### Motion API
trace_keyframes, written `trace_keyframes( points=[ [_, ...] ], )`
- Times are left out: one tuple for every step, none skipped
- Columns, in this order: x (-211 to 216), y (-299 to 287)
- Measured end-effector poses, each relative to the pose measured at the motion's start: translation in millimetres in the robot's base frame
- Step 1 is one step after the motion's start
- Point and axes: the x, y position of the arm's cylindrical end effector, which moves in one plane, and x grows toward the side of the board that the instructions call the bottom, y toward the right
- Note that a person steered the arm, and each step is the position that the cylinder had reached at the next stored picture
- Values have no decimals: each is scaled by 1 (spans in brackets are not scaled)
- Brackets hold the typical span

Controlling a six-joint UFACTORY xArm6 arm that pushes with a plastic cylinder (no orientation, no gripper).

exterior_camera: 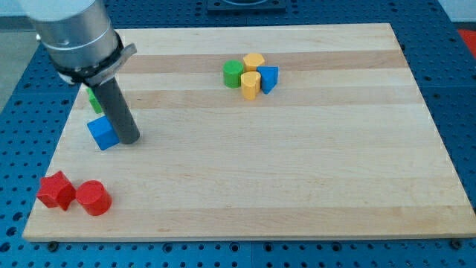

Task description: Push blue cube closer to the red star

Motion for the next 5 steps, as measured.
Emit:
trace_keyframes(
  points=[
    [-21, -4],
    [-27, -19],
    [-13, -32],
    [12, -42],
    [31, -47]
  ],
)
